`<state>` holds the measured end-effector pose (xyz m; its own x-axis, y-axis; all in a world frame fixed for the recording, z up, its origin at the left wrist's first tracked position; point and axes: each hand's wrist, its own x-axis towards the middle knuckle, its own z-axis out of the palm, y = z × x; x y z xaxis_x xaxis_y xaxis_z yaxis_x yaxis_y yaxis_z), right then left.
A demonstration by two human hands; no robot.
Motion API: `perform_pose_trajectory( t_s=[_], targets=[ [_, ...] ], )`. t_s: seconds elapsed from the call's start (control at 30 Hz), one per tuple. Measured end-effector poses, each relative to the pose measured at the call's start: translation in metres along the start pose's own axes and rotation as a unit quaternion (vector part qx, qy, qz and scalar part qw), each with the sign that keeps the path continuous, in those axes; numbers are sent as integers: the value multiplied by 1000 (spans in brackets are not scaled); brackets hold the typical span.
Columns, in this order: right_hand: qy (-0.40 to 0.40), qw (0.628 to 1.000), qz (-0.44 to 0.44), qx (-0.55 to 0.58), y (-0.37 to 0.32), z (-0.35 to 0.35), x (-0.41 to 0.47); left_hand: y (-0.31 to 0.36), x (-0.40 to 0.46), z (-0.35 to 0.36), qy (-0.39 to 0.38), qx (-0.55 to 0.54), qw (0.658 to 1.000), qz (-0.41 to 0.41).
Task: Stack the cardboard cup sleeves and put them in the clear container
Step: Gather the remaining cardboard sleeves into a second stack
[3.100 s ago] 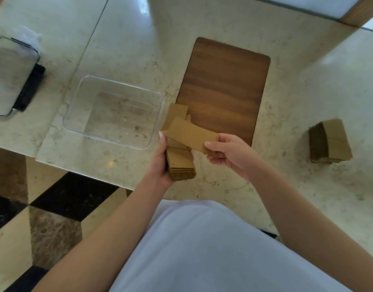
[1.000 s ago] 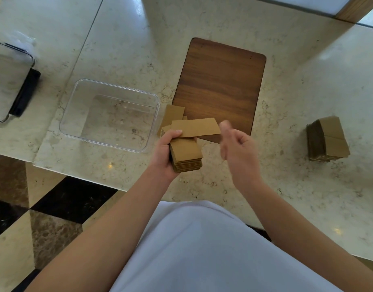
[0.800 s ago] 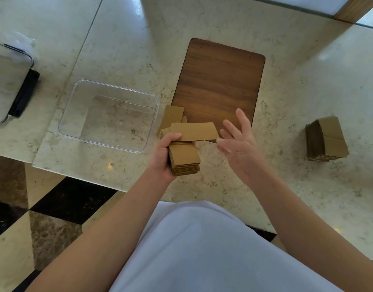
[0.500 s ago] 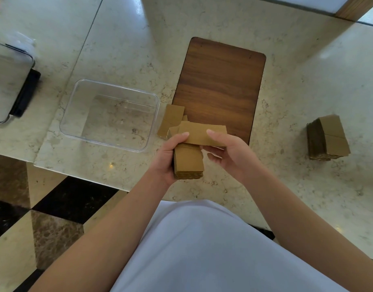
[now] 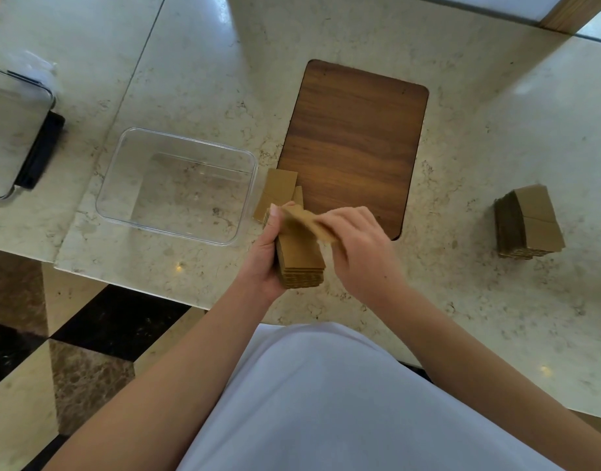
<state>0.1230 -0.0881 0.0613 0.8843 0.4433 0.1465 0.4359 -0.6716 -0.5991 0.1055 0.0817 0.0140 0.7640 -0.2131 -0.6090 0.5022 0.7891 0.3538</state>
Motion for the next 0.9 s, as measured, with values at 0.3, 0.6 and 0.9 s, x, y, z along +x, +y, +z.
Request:
perform_pose_trajectory(
  t_s=[0.3, 0.6, 0.9],
  targets=[
    [-312, 944, 75, 74, -14, -10, 9, -2, 5, -22, 30, -24, 999, 6],
    [-232, 935, 266, 14, 37, 40, 96, -2, 6, -36, 33, -123, 992, -19],
    [-253, 925, 203, -197, 24, 109, 158, 2, 9, -55, 61, -150, 986, -30]
  ],
)
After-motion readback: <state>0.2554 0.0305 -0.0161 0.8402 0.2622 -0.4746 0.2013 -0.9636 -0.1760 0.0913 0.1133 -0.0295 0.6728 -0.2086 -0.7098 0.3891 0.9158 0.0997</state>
